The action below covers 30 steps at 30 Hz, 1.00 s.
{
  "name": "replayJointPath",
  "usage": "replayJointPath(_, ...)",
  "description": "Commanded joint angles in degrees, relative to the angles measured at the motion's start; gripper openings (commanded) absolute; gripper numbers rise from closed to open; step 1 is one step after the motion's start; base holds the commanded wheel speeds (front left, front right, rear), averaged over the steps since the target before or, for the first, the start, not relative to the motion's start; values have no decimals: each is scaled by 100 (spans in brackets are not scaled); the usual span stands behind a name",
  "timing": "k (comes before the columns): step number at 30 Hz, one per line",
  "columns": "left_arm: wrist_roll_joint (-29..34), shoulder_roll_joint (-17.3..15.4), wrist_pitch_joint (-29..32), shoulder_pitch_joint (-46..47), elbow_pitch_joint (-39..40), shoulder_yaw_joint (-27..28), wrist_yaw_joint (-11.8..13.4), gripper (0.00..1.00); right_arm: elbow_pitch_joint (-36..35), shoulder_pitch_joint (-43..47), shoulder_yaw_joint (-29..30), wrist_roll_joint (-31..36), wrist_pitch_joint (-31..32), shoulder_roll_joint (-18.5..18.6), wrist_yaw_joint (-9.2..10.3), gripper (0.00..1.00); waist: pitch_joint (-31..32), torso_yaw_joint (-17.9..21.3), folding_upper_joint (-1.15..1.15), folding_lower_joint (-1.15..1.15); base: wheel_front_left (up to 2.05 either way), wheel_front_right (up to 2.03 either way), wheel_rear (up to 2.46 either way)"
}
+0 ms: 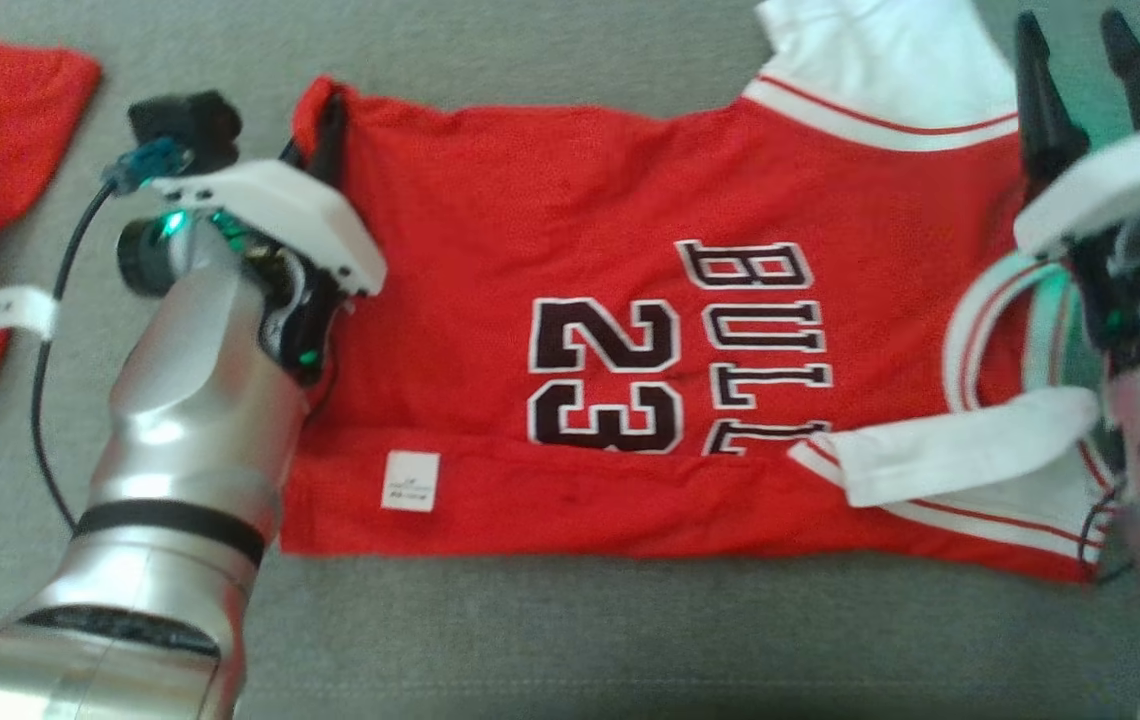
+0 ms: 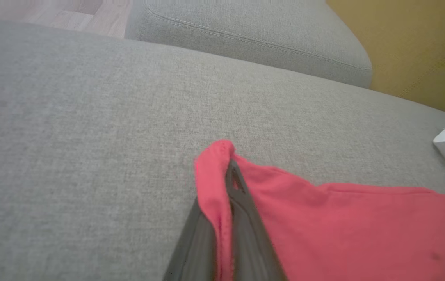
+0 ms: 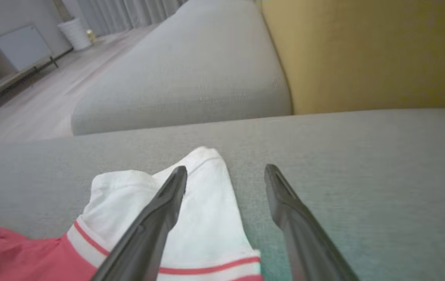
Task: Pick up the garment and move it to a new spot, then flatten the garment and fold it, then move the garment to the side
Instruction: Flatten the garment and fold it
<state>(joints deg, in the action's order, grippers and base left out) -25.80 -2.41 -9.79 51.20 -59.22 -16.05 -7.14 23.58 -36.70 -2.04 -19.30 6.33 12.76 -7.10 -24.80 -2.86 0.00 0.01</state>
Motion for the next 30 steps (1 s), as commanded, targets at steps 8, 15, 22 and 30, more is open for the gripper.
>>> replayJointPath(8, -261, -56, -232, 497, 75, -466, -33, 0, 1714, -1538, -563, -128, 364, 336, -39, 100, -407, -558, 0, -1, 0, 0, 0)
replayJointPath(15, -746, -48, -284, 613, 188, -1183, -34, 0, 2929, -2306, -722, -85, 406, 438, -39, 100, -504, -711, 0, -1, 0, 0, 0)
replayJointPath(22, -957, -48, -414, 675, 4, -1506, -27, 0, 3400, -2582, -944, -191, 193, 452, -39, 0, -472, -720, 0, -1, 0, 0, 0)
replayJointPath(30, -915, -258, -516, 532, 369, -1227, -22, 0, 2822, -2321, -1378, -719, -475, 645, -39, 0, -272, -609, 0, -1, 0, 0, 0)
